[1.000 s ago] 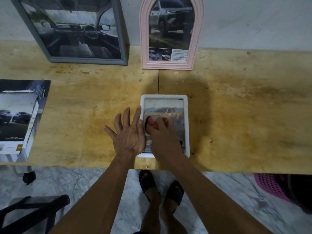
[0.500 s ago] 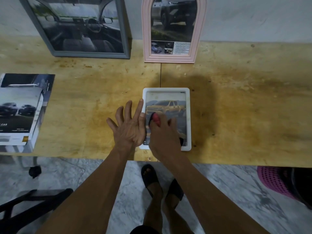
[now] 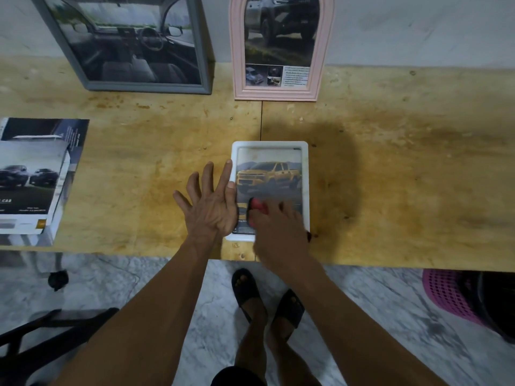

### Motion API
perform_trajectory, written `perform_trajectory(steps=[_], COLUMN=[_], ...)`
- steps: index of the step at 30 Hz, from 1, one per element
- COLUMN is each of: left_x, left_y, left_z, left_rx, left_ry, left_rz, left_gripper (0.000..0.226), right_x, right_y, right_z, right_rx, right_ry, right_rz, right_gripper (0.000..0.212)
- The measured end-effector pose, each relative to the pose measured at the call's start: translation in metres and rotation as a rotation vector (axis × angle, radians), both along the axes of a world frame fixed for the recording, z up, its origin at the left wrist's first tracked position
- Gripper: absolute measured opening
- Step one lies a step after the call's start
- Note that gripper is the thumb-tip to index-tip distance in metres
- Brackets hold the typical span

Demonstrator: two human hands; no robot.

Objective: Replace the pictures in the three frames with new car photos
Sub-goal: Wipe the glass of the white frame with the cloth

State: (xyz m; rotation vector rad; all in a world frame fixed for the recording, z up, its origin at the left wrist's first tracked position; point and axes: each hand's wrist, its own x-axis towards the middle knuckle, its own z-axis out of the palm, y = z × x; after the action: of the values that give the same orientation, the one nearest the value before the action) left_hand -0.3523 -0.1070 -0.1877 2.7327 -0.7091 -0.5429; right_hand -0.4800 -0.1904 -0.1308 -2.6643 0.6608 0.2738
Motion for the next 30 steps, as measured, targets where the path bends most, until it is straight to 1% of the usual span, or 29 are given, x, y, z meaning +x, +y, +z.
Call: perform_trajectory(steps=[3,5,7,10,11,12,13,15,17,20,23,26,27,29,30], left_x=[0.0,-0.001,-0.002,-0.002,-0.002,-0.002,-0.003,-0.003,-0.003,-0.003,-0.002,-0.002,-0.003,-0.003,-0.003], left_y=[0.0,-0.001,-0.002,-0.002,-0.002,-0.002,-0.002,-0.002,-0.002,-0.002,-0.002,-0.002,-0.002,-0.001,-0.001], left_z=[0.0,0.0,0.001,0.002,0.002,0.002,0.002,0.002,0.001,0.001,0.001,0.001,0.001,0.001,0.001], left_rx=[-0.001,-0.002,0.0,0.007,0.01,0.011,0.01,0.007,0.005,0.002,0.002,0.0,0.0,0.004,0.006], left_ry=[-0.003,-0.006,-0.009,-0.008,-0.006,-0.005,-0.004,-0.008,-0.01,-0.002,-0.008,-0.027,-0.026,-0.021,-0.024], left_rz=[0.005,0.005,0.003,0.003,0.003,0.006,0.009,0.011,0.009,0.013,0.004,-0.002,-0.001,-0.001,-0.003], left_gripper=[0.049,0.05,0.05,0.051,0.051,0.051,0.051,0.051,0.051,0.05,0.051,0.051,0.051,0.051,0.051], right_x=[-0.003,-0.013,-0.027,-0.05,-0.055,-0.056,-0.053,-0.039,-0.022,-0.01,-0.025,-0.056,-0.067,-0.084,-0.087], right_y=[0.011,0.002,-0.011,-0.031,-0.035,-0.035,-0.031,-0.015,0.005,0.023,0.014,-0.019,-0.029,-0.043,-0.046], right_z=[0.001,-0.001,-0.003,-0.003,-0.002,0.0,0.0,0.001,0.003,0.004,-0.002,-0.01,-0.011,-0.011,-0.01], right_rx=[-0.03,-0.063,-0.108,-0.204,-0.222,-0.206,-0.16,-0.024,0.059,0.088,-0.01,-0.097,-0.143,-0.275,-0.32], right_ry=[-0.077,-0.085,-0.091,-0.019,0.007,0.021,0.025,0.05,0.033,-0.038,-0.092,-0.031,-0.035,-0.078,-0.092], right_rz=[0.112,0.129,0.122,0.064,0.04,0.019,0.014,0.072,0.117,0.132,0.121,0.09,0.082,0.104,0.119], right_gripper=[0.026,0.031,0.036,0.033,0.028,0.023,0.023,0.032,0.036,0.033,0.032,0.036,0.032,0.014,0.02])
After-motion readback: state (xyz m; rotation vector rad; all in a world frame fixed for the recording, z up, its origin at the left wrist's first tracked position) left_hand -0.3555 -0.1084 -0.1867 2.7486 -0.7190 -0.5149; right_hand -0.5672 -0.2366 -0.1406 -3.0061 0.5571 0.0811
